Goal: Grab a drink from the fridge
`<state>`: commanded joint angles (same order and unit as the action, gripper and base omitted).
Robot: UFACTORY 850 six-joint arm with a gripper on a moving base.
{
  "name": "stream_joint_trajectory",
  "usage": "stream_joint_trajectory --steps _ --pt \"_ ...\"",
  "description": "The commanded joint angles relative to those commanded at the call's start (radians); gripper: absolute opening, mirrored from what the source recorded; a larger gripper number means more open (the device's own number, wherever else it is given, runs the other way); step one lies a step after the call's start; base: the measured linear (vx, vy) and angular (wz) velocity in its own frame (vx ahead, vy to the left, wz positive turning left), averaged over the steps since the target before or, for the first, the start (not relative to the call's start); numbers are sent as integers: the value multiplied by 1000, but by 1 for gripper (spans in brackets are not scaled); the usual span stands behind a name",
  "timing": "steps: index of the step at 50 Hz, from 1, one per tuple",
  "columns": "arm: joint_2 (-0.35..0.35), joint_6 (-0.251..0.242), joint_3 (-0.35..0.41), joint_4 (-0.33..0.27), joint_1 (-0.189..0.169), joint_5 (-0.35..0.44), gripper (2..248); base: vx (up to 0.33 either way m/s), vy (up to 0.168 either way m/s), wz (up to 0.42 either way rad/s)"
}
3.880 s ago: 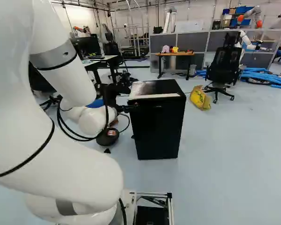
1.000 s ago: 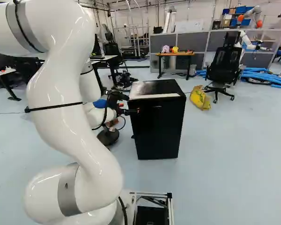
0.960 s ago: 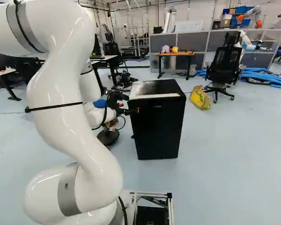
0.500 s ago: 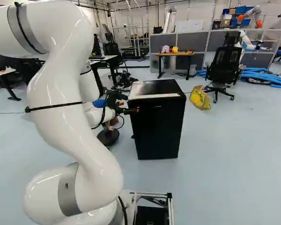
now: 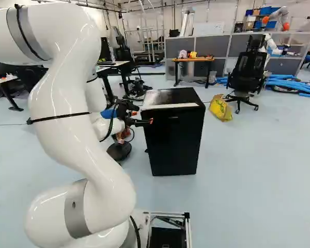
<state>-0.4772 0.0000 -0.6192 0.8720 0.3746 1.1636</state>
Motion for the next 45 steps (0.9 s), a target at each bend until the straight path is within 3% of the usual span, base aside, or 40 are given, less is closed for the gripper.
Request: stream_joint_trajectory --steps 45 --pt "-26 0 -39 180 38 46 247 0 0 0"
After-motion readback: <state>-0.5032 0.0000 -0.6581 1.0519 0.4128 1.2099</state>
